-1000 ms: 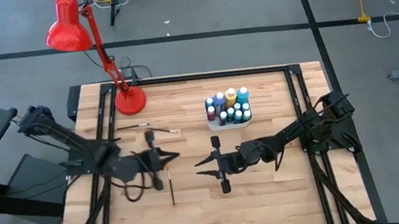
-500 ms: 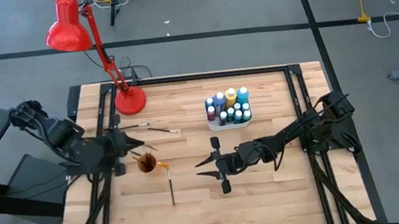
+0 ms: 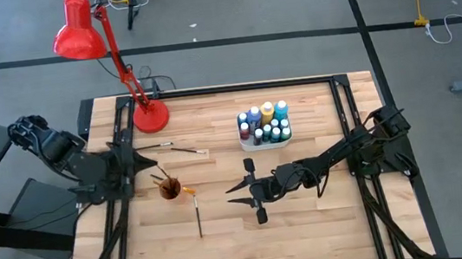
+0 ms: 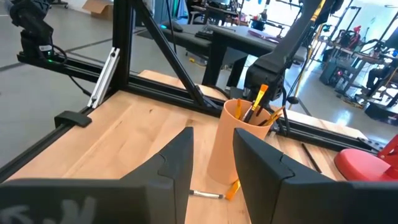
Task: Pick & Place Paint Supplies
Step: Put the gold paint brush into the orange cup, then put the silver paint brush into the orange cup
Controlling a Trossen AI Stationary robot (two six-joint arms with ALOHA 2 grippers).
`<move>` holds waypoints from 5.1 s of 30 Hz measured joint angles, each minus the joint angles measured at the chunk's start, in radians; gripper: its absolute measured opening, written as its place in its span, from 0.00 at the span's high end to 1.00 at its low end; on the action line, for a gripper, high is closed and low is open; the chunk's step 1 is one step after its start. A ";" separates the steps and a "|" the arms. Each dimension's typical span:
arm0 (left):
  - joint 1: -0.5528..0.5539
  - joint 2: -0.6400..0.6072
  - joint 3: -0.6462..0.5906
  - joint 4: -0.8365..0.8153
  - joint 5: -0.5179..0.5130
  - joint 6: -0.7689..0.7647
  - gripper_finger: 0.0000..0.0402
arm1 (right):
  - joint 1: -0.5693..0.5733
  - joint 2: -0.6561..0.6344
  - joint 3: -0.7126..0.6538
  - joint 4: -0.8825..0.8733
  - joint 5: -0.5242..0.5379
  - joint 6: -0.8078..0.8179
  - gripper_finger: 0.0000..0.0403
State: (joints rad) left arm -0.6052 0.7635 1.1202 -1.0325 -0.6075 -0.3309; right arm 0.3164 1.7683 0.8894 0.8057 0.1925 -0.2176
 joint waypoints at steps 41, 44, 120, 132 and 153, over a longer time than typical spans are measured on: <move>0.000 0.147 -0.233 0.434 -0.135 0.086 0.90 | -0.106 0.152 0.260 -0.366 0.169 0.212 0.71; 0.000 0.147 -0.233 0.509 -0.107 0.127 0.91 | -0.168 0.197 0.393 -0.618 0.143 0.235 0.71; 0.000 0.155 -0.232 0.536 -0.129 0.184 0.92 | -0.094 0.092 0.630 -1.321 0.401 -0.238 1.00; 0.000 0.155 -0.232 0.556 -0.411 0.216 0.92 | 0.019 0.158 0.631 -0.808 0.594 -1.312 1.00; 0.000 0.155 -0.232 0.675 -0.474 0.403 0.92 | -0.146 0.245 0.632 -0.641 0.300 -1.964 1.00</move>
State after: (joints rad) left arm -0.6052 0.9184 0.8879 -0.3574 -1.0815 0.0719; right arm 0.1701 2.0132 1.5215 0.1646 0.4924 -2.1817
